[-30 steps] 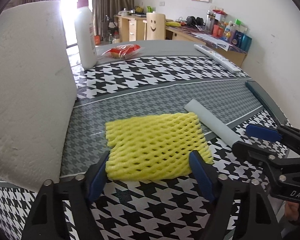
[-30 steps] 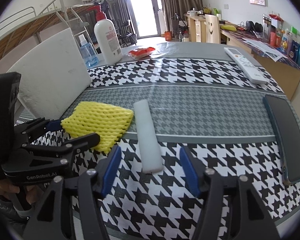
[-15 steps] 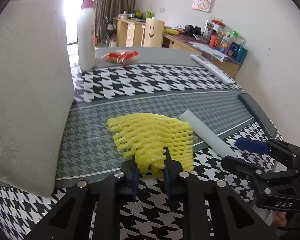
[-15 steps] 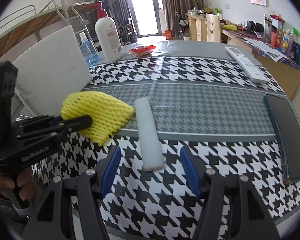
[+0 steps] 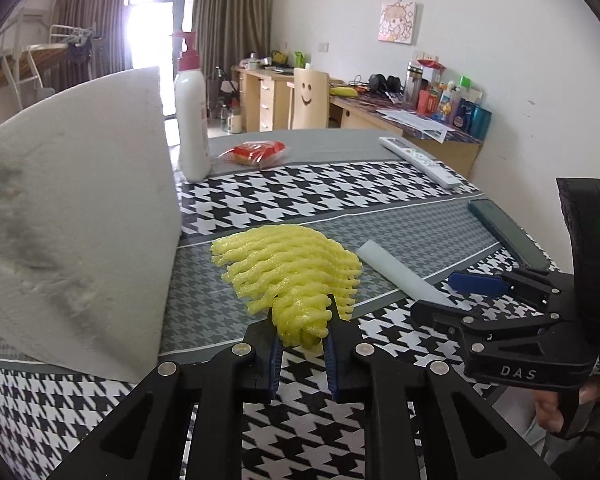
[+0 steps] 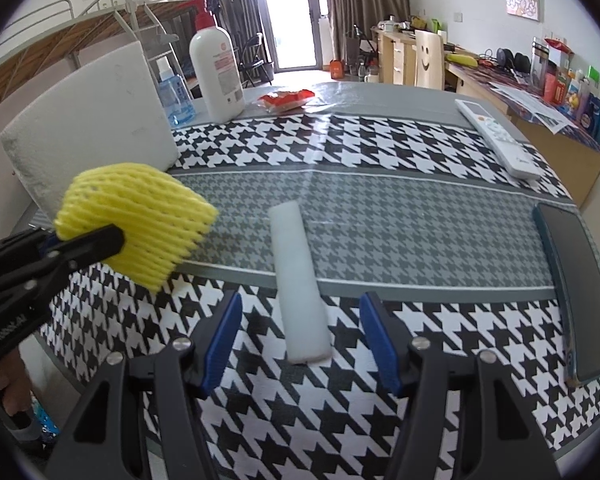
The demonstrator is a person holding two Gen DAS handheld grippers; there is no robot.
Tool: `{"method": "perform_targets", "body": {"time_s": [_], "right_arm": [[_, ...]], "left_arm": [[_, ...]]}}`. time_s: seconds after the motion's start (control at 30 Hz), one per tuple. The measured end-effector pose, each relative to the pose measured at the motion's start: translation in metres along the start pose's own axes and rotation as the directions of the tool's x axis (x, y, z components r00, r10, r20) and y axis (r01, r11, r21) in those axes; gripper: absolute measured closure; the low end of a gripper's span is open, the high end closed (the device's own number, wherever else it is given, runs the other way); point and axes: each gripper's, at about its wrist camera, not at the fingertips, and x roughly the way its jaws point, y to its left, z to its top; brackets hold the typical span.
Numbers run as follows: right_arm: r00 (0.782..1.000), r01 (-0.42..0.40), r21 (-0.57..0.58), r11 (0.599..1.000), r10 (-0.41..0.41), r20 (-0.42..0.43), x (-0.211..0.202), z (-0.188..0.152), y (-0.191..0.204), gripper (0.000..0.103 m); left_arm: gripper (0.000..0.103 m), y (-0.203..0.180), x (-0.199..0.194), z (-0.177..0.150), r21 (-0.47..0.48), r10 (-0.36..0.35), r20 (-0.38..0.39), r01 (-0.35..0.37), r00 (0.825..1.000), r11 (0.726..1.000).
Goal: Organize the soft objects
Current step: 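Carry the foam tube and yellow net with both tools over the white foam box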
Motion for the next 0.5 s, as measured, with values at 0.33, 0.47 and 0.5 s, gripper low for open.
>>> {"method": "perform_targets", "body": {"time_s": [0.33,0.47,0.5], "right_arm": [[0.999,0.032,-0.011,0.999,-0.032,-0.01,0.001,0.002,0.002,0.064],[0.998,0.061,-0.053,0.997,-0.062,-0.012,0.004,0.002,0.012,0.076],[0.998,0.068,-0.055,0.996,-0.069,-0.011,0.004,0.002,0.012,0.077]], "left_arm": [[0.084,0.004,-0.006,-0.004,-0.005,0.002,0.007,-0.002,1.0,1.0],[0.084,0.006,-0.005,-0.004,-0.014,0.013,0.0,-0.013,1.0,1.0],[0.084,0.007,-0.005,-0.004,-0.015,0.017,-0.004,-0.017,1.0,1.0]]}}
